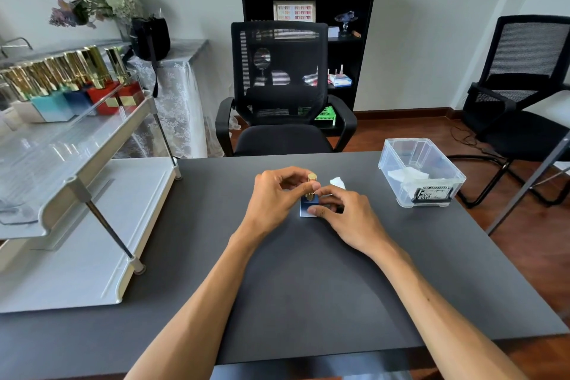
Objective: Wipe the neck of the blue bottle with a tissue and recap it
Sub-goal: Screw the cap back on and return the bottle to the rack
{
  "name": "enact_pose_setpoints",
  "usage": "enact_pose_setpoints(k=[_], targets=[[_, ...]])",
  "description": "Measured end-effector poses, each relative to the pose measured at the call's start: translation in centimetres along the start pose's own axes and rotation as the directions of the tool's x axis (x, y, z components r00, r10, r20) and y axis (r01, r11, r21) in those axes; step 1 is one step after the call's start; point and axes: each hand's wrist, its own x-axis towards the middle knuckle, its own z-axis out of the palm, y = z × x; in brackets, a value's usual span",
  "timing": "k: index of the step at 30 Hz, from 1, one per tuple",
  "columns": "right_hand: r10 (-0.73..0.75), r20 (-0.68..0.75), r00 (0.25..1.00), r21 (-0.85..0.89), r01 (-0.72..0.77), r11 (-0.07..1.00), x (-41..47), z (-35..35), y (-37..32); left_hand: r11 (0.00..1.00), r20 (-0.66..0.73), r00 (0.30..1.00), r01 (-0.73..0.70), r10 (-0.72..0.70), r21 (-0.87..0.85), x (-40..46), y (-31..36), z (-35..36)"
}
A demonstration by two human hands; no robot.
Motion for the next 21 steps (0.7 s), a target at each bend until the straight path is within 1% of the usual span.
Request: enact_pose_setpoints(k=[4, 7, 16, 21], targets=[[-0.001, 0.021, 1.0, -0.003, 0.001, 1.0, -0.1, -0.2, 0.0, 0.998, 0.069, 0.997, -0.039, 0.036, 0.04, 0.3, -0.2, -0.3], [-0.015, 0.03, 0.999, -0.001, 0.015, 1.0, -0.1, -0.2, -0.1, 0.997, 0.09, 0.994, -0.062, 0.058, 0.049, 0.4, -0.3, -0.3], [0.02, 0.017, 1.0, -0.011, -0.019, 1.0, -0.2, 0.0, -0.1, 0.986, 0.023, 0.994, -0.11, 0.108, 0.124, -0.2, -1.1, 0.0], [-0.003, 0.003, 1.0, -0.072, 0.003, 0.997, -0.5, 0.0, -0.2, 0.981, 0.035, 0.994, -0.112, 0.108, 0.158, -0.6, -1.2, -0.4]])
